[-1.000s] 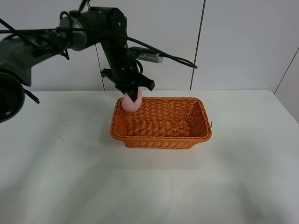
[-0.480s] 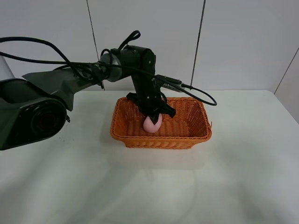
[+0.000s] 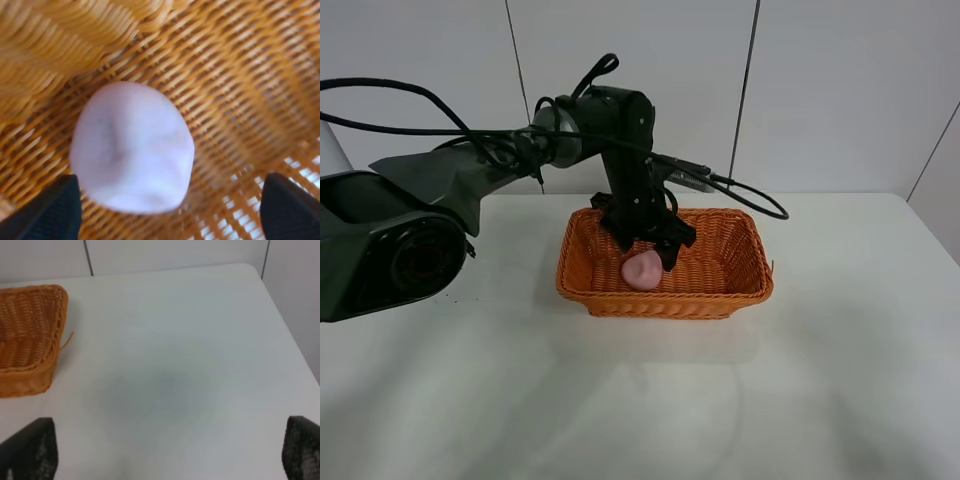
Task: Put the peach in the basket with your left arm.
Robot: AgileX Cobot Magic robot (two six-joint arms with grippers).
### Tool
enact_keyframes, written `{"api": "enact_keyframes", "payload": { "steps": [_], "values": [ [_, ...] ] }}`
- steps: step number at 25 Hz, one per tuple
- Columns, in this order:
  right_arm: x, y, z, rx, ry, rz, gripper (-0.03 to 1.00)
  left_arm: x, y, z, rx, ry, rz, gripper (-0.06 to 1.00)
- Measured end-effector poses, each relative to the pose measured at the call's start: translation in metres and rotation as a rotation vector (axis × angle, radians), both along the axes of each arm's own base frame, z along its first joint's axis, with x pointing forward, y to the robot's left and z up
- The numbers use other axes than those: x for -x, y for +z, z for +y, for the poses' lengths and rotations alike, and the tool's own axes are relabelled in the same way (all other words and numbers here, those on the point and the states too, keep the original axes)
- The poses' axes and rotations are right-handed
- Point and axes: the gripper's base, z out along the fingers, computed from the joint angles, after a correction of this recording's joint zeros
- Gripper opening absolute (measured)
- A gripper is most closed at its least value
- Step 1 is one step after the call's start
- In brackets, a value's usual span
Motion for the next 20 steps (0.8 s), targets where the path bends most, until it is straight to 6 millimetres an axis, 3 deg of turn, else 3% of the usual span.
{"api": "enact_keyframes", "payload": {
  "steps": [8, 10, 16, 20],
  "values": [
    [0.000, 0.000, 0.000, 0.000, 0.000, 0.000, 0.69, 0.001, 0.079, 0.016, 0.087, -0.002, -0.147, 0.84],
    [0.000, 0.000, 0.000, 0.000, 0.000, 0.000, 0.69, 0.002, 0.090, 0.020, 0.099, 0.003, -0.166, 0.85],
    [0.000, 0.000, 0.000, 0.000, 0.000, 0.000, 0.69, -0.010, 0.084, 0.040, 0.049, 0.031, -0.176, 0.84],
    [0.000, 0.000, 0.000, 0.000, 0.000, 0.000, 0.69, -0.032, 0.078, 0.082, 0.014, 0.118, -0.167, 0.84]
  ]
}}
